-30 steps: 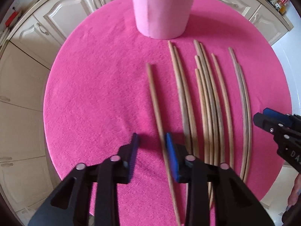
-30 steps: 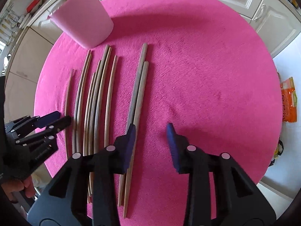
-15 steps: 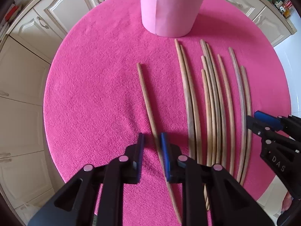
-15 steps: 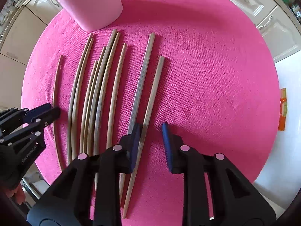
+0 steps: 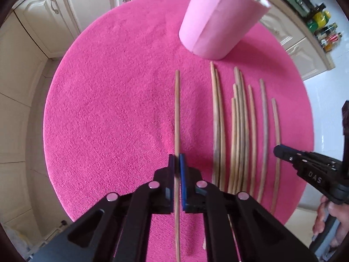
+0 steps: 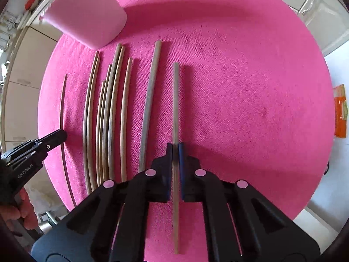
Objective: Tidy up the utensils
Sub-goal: 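Carry the left tool's chopstick into the pink cup while the right tool drops its chopstick in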
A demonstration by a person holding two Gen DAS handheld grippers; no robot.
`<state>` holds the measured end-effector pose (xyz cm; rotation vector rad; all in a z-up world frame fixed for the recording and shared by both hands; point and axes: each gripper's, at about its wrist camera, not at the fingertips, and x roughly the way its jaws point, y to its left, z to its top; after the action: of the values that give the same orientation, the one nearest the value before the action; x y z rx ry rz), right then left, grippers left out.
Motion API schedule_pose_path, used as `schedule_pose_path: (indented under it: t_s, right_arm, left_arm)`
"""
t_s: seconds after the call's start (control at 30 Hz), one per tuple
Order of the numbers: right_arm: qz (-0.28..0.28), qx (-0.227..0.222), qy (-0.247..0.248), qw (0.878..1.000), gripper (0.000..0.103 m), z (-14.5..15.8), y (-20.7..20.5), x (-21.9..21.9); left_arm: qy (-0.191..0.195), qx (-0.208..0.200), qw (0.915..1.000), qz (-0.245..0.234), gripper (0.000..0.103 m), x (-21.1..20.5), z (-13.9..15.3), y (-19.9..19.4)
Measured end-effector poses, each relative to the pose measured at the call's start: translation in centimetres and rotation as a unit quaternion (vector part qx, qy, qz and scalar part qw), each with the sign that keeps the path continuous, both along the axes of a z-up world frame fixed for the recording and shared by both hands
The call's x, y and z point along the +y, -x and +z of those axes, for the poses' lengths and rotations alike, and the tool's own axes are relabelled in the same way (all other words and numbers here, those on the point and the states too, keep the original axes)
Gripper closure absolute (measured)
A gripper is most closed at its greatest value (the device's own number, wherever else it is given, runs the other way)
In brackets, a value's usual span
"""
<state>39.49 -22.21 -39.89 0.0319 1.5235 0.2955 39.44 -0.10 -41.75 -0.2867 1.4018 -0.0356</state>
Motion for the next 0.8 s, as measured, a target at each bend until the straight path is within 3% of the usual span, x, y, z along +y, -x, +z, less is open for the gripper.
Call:
schedule_pose_path:
  t_s: [0.33, 0.53, 0.8]
  right_arm:
    - [-0.012, -0.025, -0.089, 0.996, 0.097, 3.4, 0.2, -2.6]
    - [-0.002, -0.049, -0.147, 0.988, 0.097, 6.5, -0.4, -2.6]
    - [0.007, -0.094, -0.187, 0.978, 0.097, 10.0, -0.5, -1.1]
  left_arm:
    - [0.032, -0.068, 0.9971, 0.006, 0.098, 2.6, 3.9, 1.0]
    - [0.045, -0.123, 0.9914, 0.013, 0.098, 2.3, 7.0, 1.6]
    - [0.057, -0.186, 0.9806, 0.023, 0.098, 1.0, 8.8, 0.2]
